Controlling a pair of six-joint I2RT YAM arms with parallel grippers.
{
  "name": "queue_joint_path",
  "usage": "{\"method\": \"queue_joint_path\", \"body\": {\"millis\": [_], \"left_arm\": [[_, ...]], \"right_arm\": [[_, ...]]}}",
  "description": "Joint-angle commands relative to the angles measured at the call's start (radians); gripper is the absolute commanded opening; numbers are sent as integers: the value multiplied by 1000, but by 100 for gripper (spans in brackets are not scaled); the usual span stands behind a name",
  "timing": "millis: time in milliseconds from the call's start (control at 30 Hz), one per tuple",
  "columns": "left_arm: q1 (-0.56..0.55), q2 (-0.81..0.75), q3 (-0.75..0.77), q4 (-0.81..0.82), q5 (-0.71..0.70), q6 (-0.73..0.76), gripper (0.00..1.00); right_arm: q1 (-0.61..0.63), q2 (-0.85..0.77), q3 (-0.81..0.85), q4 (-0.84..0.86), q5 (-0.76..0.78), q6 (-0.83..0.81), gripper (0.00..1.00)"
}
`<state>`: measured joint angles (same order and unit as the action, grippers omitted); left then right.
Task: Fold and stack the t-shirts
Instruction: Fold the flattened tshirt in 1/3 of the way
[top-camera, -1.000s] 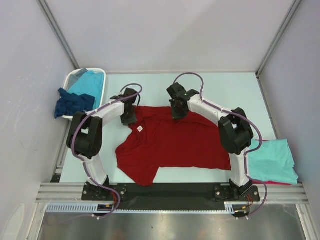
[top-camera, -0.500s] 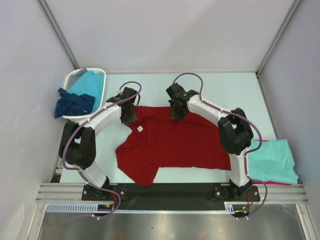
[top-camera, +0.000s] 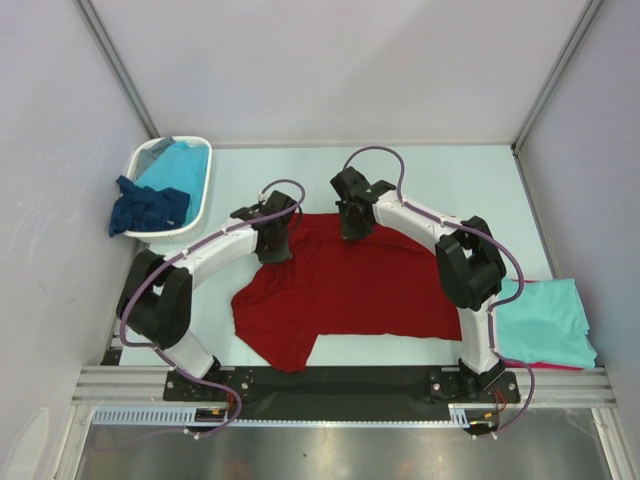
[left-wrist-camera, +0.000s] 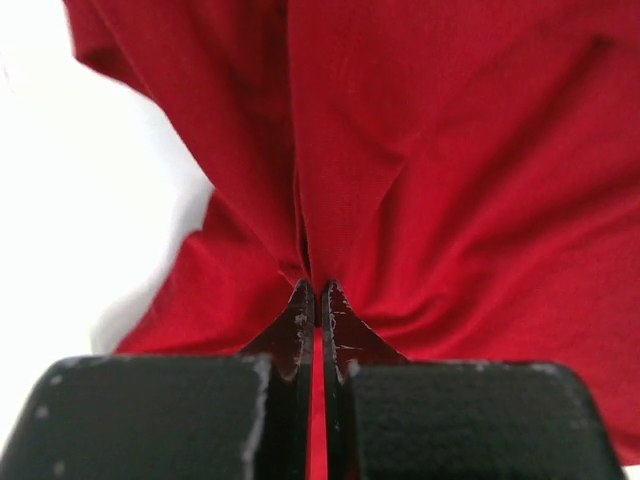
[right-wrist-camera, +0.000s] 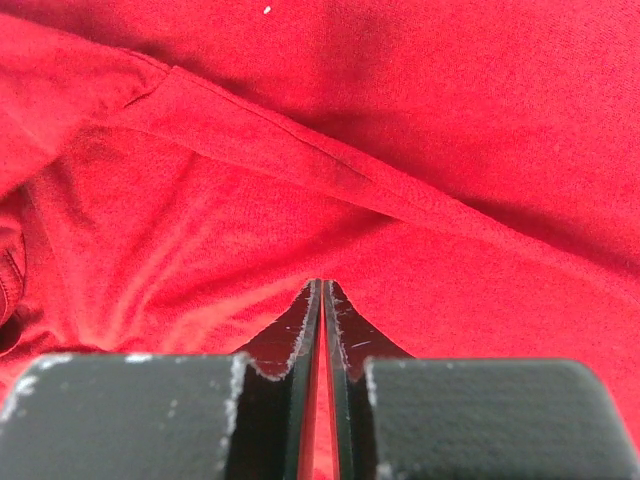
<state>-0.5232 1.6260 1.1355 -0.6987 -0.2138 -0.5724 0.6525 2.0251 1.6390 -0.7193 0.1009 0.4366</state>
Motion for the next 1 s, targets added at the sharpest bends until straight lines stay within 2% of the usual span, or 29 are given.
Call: {"method": "queue_joint_path", "body": {"millis": [0,200,300,333,400,433,533,600,767,867,900,967], "left_arm": [[-24,-67,-43,-15,-1,-44,0],[-26,-87,-100,-21,-9,-55,0],[-26,-91,-109,-19,-18,-60,9],[-26,-94,-108,-21,-22,-58,18],[-26,-104,-83,-19,-45,-52,27],[-26,-113,-71,-22,-56,-46,46],[-26,-149,-5,-24,-120,-32,76],[-24,-147,58,-24,-147,-15,83],[2,-28,177,-42,-142,-7,83],[28,53,207,-27,-128,-3,75],[43,72,213,-25,-122,-1,67],[60,109,228,-19,-105,-3,61]], "right_arm": [[6,-48,4,18,17,8,9],[6,-40,2,24,8,10,9],[7,-35,5,27,2,11,9],[7,-34,7,26,0,11,9],[9,-32,15,26,0,8,9],[9,-34,18,24,-1,7,9],[10,-32,36,17,5,-1,9],[10,-32,44,11,8,-2,9],[10,-39,38,1,14,-1,9],[10,-48,27,0,19,-4,9],[10,-54,22,0,20,-10,9],[9,-60,19,-6,26,-13,9]]}}
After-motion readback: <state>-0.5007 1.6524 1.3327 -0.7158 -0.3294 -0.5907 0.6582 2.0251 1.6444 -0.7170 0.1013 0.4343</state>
